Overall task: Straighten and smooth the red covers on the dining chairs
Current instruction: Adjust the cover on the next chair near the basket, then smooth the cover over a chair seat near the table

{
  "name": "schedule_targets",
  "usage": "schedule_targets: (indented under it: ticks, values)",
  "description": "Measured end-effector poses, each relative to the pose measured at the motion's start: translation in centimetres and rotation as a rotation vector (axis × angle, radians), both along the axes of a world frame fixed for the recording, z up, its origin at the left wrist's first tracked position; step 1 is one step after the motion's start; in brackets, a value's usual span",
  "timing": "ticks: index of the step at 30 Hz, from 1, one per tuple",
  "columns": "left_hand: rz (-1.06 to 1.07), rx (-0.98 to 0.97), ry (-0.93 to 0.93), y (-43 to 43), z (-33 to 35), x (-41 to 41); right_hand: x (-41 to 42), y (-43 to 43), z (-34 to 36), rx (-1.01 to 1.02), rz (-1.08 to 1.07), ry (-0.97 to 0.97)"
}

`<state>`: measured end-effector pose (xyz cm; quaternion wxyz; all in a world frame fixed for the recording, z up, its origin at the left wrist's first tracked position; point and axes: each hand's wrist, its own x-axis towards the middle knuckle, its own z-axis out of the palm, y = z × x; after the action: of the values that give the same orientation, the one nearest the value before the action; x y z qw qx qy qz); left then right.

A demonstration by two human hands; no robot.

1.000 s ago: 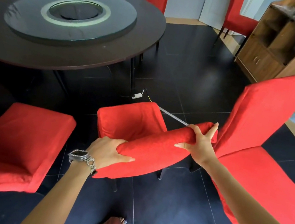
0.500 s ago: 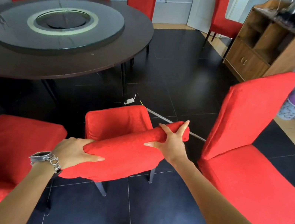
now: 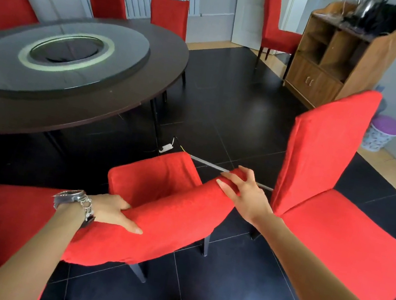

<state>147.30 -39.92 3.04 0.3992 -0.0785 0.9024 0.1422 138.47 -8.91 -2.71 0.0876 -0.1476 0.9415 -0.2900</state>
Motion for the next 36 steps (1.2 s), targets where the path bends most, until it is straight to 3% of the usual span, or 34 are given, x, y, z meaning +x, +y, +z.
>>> schedule_targets:
  ticks: [10, 14, 17, 25, 36]
  values:
    - [0.202, -0.033, -0.151, 2.1, 0.4, -3.1, -3.7, 3.9, -1.1, -0.154, 0.055, 0.197]
    - [0.306, 0.08, -0.108, 7.2, 1.5, -6.9, -6.2, 6.5, -0.5, -0.333, -0.045, 0.128]
    - [0.331, 0.165, -0.01, 12.7, 1.8, -10.8, -7.8, 9.7, 0.1, -0.326, -0.077, 0.031]
    - [0.149, 0.155, 0.038, 22.3, 1.8, -19.5, -9.5, 17.0, -1.2, -0.273, -0.112, -0.191]
    - [-0.07, 0.11, 0.169, 25.0, 1.6, -33.3, -13.3, 18.7, -4.1, -0.142, -0.196, -0.363]
